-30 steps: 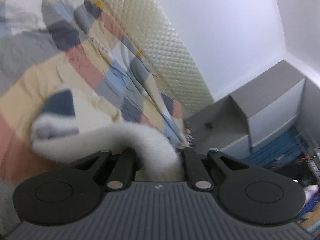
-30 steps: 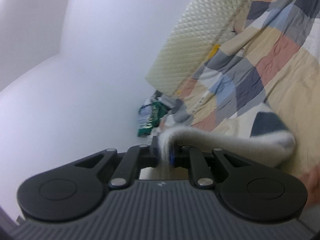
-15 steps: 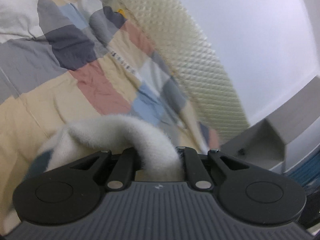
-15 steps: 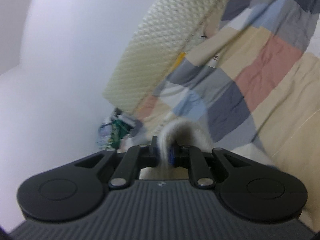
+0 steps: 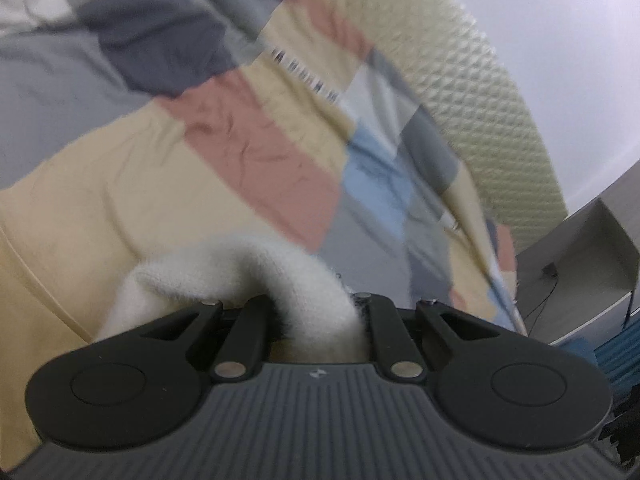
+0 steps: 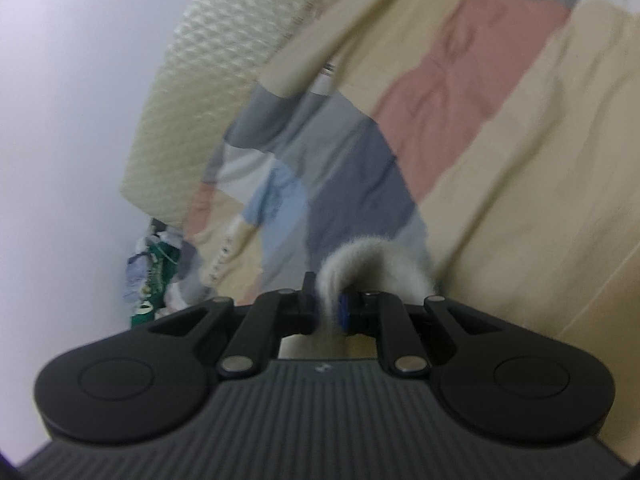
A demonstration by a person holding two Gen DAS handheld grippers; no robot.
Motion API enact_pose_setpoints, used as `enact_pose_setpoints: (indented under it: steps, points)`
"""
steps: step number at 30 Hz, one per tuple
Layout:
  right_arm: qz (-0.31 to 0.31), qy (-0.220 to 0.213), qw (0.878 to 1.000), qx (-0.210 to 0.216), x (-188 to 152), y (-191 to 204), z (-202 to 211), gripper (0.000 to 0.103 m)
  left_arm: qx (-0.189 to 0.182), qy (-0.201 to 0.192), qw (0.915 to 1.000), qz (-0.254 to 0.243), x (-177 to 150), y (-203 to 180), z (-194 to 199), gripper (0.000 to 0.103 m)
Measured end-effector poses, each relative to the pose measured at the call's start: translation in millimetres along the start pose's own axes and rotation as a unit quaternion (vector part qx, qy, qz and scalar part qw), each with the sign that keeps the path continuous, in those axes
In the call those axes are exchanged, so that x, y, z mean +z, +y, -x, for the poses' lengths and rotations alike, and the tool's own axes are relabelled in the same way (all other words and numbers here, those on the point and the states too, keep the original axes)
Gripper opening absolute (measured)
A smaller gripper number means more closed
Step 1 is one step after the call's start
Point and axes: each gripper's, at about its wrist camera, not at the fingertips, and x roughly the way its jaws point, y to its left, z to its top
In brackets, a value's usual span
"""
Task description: Fold large clothes
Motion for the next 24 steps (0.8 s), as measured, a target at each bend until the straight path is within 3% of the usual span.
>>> enact_pose_setpoints:
  steps: [7, 9, 11, 12, 13, 18, 21, 24]
  points:
    - [0.008, 0.008, 1.000, -0.024, -8, -4, -10, 0.015, 0.002, 0.013, 0.9997, -0.019, -4, 7, -9, 0.016]
    - [0.027, 0.008, 0.999, -0.028, -11, 4, -7, 0.022, -0.008, 0.026, 0.9994, -0.020, -5, 5, -4, 0.028]
    - [0.033, 0.008, 0.999, -0.022, -14, 12, -1, 0.049, -0.021, 0.028, 0.9992, -0.017, -7, 1, 8, 0.063]
    - [0.031, 0.005, 0.999, -0.015, -15, 15, 2, 0.056, -0.026, 0.020, 0.9993, -0.019, -8, -3, 15, 0.066]
    - [0.032, -0.001, 0.999, -0.007, -16, 20, 8, 0.061, -0.030, 0.009, 0.9991, -0.028, -10, -8, 24, 0.068]
    - [0.079, -0.002, 0.997, 0.005, -30, 49, 32, 0.061, -0.037, -0.024, 0.9966, -0.070, -19, -34, 61, 0.071]
    - [0.142, 0.001, 0.990, -0.005, -45, 69, 44, 0.062, -0.003, -0.036, 0.9917, -0.123, -29, -51, 78, 0.071]
    - [0.205, 0.003, 0.978, -0.034, -55, 82, 48, 0.062, 0.045, -0.043, 0.9804, -0.187, -41, -65, 86, 0.072]
